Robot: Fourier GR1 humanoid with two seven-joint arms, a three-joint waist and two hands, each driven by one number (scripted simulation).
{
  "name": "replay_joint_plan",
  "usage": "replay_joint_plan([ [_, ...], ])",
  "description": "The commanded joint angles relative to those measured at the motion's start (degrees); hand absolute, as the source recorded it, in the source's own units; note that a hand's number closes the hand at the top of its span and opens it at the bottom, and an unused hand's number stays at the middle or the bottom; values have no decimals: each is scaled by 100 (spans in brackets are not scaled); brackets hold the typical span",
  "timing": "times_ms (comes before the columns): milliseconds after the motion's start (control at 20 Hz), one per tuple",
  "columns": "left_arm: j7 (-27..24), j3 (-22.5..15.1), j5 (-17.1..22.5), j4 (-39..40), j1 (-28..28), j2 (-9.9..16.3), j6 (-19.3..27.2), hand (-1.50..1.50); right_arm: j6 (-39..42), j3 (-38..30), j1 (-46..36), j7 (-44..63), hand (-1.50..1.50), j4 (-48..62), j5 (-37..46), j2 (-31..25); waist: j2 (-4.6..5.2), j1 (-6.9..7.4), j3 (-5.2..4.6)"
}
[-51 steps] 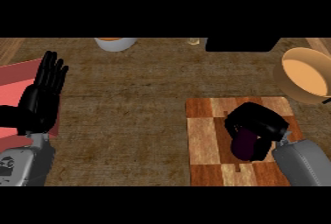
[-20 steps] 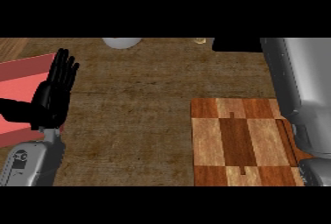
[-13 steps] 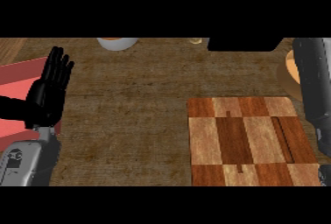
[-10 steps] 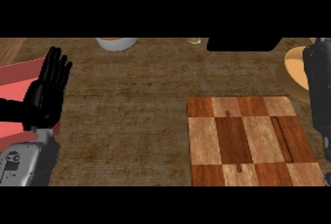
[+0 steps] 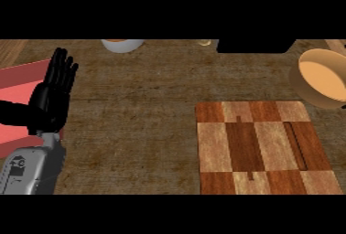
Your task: Pick the eggplant from the cutting board and place it in the pot
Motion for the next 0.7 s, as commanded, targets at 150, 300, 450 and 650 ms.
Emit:
replay_joint_plan([
  [150,-274,124,121,93,194,38,-285,0,-650,-329,25,-602,150,1308,-380,-416,22,68,1],
  [300,131,159,175,-23,47,116,-252,0,-381,-533,90,-690,150,1535,-777,-295,10,52,3],
  [450,-77,167,140,-52,186,111,-270,0,-602,-1329,217,-1157,-150,1814,-1713,-346,29,69,15],
  [650,-140,256,212,322,-79,171,-427,0,-480,-1191,-77,-1771,-150,2368,-1939,-272,40,93,6],
])
